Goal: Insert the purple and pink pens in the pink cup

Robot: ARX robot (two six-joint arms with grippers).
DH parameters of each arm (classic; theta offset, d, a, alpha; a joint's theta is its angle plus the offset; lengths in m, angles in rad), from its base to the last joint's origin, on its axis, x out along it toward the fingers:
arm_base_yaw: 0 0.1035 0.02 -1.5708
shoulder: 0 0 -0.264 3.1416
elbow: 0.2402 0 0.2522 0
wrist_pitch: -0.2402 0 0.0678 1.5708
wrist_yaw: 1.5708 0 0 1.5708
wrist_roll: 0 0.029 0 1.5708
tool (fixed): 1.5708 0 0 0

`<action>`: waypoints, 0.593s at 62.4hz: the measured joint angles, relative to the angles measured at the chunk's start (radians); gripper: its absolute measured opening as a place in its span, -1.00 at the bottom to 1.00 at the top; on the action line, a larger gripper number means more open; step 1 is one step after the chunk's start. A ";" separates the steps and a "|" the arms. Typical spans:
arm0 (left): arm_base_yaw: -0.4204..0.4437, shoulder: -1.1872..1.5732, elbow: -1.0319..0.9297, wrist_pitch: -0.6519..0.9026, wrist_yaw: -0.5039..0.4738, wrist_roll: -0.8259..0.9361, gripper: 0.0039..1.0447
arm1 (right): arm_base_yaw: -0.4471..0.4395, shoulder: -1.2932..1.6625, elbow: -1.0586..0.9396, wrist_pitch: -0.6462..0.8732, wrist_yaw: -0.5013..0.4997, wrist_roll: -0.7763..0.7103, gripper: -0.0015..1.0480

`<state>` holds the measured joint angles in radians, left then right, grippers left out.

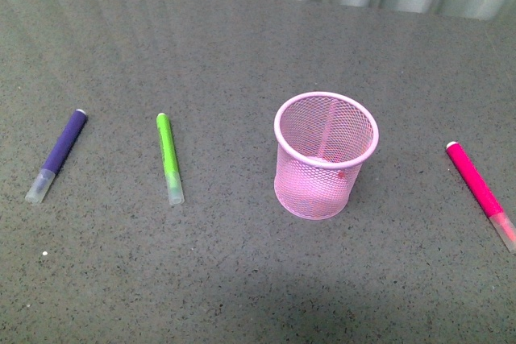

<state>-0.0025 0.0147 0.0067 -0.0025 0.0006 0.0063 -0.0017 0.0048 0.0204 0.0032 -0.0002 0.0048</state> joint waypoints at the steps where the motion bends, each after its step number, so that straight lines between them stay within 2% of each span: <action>1: 0.000 0.000 0.000 0.000 0.000 0.000 0.85 | 0.000 0.000 0.000 0.000 0.000 0.000 0.86; 37: 0.000 0.000 0.000 0.000 0.000 0.000 0.85 | 0.000 0.000 0.000 0.000 0.000 0.000 0.86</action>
<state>-0.0025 0.0147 0.0067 -0.0025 0.0006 0.0059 -0.0017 0.0048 0.0204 0.0032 -0.0002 0.0048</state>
